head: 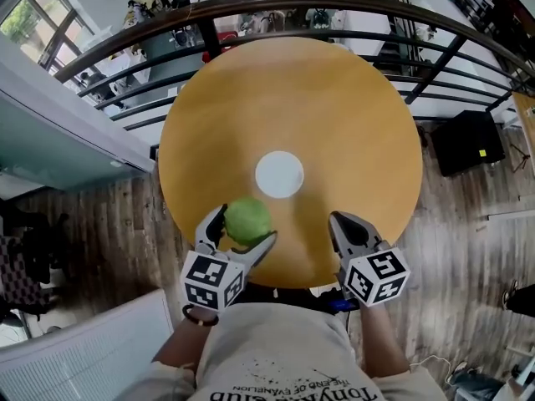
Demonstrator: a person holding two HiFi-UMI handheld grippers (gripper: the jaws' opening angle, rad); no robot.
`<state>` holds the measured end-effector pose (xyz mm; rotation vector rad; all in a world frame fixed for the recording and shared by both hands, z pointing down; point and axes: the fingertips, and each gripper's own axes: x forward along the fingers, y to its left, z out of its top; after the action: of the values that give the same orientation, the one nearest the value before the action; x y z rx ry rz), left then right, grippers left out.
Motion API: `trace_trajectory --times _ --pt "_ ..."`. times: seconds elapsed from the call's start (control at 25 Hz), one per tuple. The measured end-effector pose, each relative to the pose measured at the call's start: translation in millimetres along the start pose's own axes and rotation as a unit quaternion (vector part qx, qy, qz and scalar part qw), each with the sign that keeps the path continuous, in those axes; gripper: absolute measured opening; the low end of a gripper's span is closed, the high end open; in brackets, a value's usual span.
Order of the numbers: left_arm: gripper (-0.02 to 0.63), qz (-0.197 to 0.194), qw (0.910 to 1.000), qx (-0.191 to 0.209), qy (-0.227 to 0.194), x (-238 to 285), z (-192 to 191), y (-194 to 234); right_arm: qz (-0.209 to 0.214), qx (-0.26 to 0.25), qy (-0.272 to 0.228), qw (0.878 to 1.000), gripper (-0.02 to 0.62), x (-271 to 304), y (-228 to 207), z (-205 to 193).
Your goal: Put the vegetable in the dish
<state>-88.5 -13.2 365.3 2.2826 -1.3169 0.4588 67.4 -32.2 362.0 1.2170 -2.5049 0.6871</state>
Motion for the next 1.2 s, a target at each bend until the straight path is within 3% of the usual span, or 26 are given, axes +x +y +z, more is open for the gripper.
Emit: trace_trajectory --times 0.56,1.2 --pt "0.488 -0.010 0.9992 0.017 0.033 46 -6 28 -0.002 0.014 0.010 1.000 0.025 37 -18 -6" --pt "0.488 -0.024 0.9960 0.038 0.077 137 -25 58 -0.005 0.045 0.033 0.998 0.025 94 -57 -35"
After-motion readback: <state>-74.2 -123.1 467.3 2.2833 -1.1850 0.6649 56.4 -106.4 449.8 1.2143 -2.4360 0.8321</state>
